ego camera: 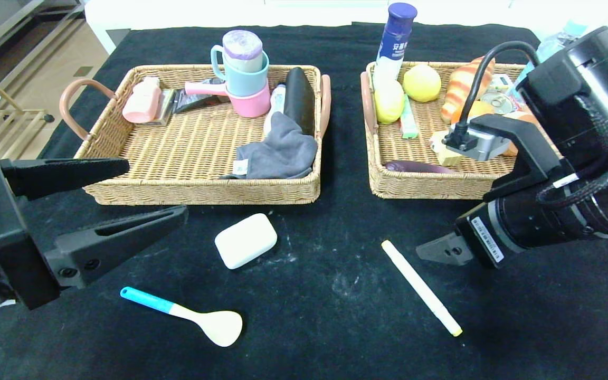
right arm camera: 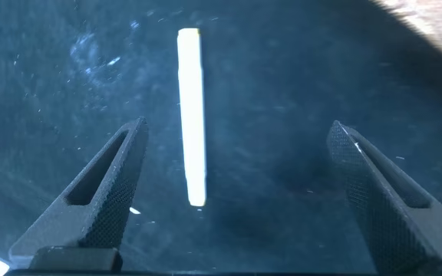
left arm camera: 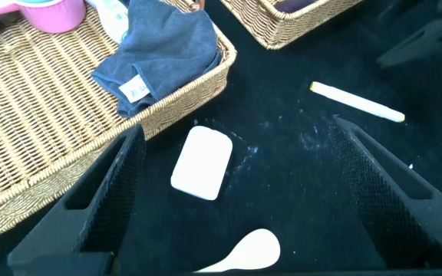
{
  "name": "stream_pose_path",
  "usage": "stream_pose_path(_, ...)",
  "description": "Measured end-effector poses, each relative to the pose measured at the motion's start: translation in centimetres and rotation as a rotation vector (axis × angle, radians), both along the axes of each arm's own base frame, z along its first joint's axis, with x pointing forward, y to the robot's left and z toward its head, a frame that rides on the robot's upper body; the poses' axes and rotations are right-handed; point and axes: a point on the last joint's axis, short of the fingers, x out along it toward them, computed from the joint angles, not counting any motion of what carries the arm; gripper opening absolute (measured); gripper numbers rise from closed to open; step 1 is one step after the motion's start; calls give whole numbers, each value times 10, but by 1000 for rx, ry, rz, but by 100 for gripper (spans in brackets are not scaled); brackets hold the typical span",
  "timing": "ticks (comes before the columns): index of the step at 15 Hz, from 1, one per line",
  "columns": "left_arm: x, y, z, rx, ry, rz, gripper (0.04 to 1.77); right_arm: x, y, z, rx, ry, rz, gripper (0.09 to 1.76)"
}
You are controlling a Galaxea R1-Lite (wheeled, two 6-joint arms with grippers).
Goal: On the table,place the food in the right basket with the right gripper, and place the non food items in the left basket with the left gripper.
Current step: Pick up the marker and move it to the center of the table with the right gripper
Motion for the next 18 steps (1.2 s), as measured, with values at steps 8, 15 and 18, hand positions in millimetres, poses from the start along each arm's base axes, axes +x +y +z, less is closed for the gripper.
stream_pose_path(8,0,0,0,0,2,-1,172,-1,38,-30,-111,64,25,170)
stream_pose_path(15,0,0,0,0,1,-2,172,6,52,-53,-201,118,-4,171)
stream_pose_path(18,0,0,0,0,0,-1,172,10,56,-59,-215,132,-7,171)
